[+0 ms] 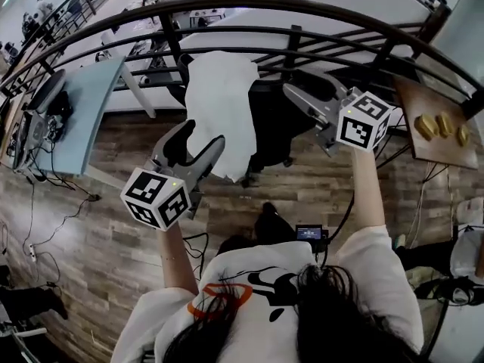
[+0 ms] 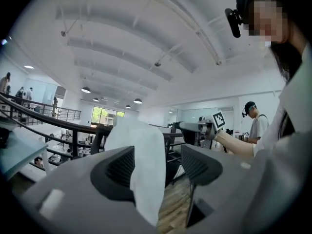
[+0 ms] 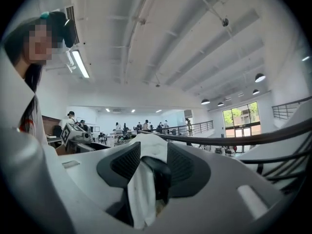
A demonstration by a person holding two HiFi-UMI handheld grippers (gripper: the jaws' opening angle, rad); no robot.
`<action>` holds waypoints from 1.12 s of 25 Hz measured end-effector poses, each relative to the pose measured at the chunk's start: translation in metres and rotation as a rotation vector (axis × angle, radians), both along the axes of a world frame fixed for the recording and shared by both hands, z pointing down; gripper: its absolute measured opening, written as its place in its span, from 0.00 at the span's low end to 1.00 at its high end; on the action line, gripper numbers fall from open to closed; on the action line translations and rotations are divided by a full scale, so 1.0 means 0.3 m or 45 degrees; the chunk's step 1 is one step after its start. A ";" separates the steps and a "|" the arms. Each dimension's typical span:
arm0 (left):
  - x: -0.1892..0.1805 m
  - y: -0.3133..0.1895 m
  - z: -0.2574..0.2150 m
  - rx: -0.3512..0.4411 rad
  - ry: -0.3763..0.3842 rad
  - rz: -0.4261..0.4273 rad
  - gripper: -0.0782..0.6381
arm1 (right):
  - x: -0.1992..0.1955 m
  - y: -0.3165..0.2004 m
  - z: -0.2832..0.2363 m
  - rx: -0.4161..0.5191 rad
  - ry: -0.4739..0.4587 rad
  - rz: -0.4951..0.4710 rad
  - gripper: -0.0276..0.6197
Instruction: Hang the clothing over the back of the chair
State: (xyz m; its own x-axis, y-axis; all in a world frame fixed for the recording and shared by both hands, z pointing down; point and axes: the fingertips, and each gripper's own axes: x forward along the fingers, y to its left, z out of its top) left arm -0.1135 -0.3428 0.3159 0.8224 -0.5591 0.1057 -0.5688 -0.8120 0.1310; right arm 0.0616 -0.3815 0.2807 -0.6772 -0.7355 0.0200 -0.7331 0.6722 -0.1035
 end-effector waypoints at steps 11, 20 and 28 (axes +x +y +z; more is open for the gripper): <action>0.202 0.321 0.115 -0.115 0.050 0.290 0.64 | -0.004 0.371 0.193 -0.147 -0.073 0.221 0.32; 0.326 0.439 0.207 -0.102 -0.022 0.320 0.61 | 0.039 0.478 0.299 -0.190 -0.071 0.260 0.31; 0.495 0.625 0.194 -0.071 0.011 0.284 0.60 | 0.186 0.691 0.331 -0.196 -0.028 0.315 0.30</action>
State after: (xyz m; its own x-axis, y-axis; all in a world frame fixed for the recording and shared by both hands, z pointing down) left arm 0.0350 -0.1554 0.3743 0.9260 -0.3567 0.1240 -0.3746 -0.9089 0.1833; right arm 0.1175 -0.1743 0.3800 -0.4789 -0.8679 0.1318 -0.8694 0.4481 -0.2083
